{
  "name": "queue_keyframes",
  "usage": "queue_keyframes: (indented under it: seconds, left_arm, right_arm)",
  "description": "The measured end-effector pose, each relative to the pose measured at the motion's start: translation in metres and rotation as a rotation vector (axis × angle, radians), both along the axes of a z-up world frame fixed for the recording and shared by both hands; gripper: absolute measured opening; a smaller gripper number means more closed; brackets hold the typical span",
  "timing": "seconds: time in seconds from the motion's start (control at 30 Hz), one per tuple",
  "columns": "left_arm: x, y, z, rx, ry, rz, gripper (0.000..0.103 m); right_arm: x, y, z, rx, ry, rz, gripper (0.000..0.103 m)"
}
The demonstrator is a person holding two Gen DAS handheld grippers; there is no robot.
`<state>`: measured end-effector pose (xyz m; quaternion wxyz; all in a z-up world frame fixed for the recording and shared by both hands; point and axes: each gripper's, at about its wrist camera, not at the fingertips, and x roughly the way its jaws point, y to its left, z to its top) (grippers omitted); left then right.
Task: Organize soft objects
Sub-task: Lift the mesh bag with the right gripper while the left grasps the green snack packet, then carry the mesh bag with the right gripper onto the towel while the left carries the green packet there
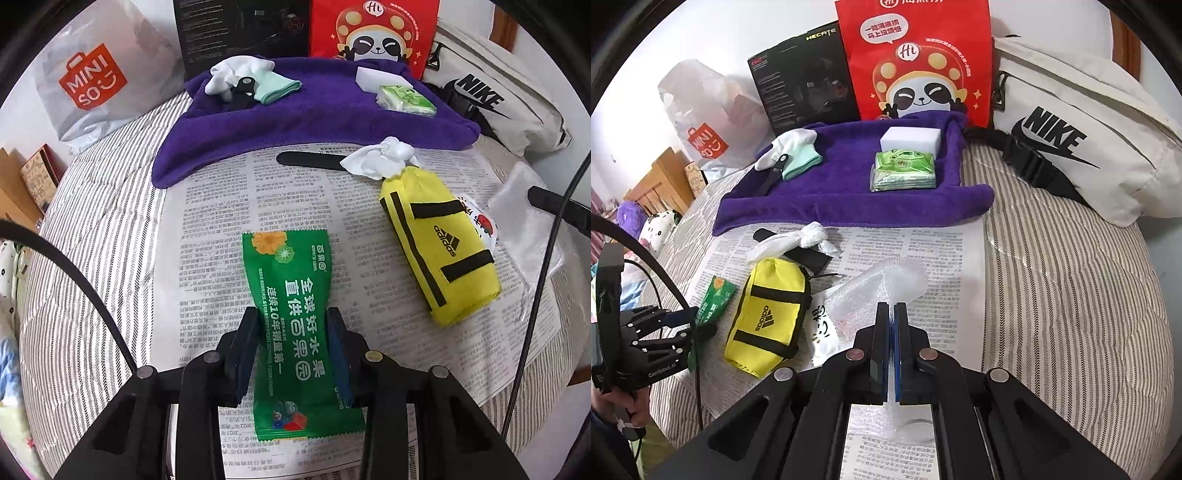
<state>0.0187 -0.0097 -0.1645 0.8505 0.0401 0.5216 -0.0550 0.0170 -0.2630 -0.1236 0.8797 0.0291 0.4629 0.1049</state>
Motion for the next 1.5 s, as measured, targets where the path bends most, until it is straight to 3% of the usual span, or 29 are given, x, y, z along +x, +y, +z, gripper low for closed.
queue_keyframes:
  seconds: [0.13, 0.37, 1.0, 1.5]
  left_arm:
    - [0.002, -0.003, 0.001, -0.012, -0.012, -0.026, 0.02]
    - [0.01, 0.015, 0.007, -0.121, 0.012, -0.018, 0.015]
    - [0.033, 0.034, 0.051, -0.146, -0.059, -0.037, 0.015]
    - [0.099, 0.032, 0.075, -0.163, -0.115, -0.077, 0.015]
  right_arm:
    - [-0.003, 0.002, 0.004, 0.001, -0.008, 0.007, 0.002]
    - [0.001, 0.005, 0.011, -0.008, -0.005, 0.01, 0.002]
    - [0.025, 0.004, 0.032, 0.052, -0.038, -0.013, 0.002]
    - [0.087, 0.033, 0.059, 0.067, -0.097, 0.027, 0.002]
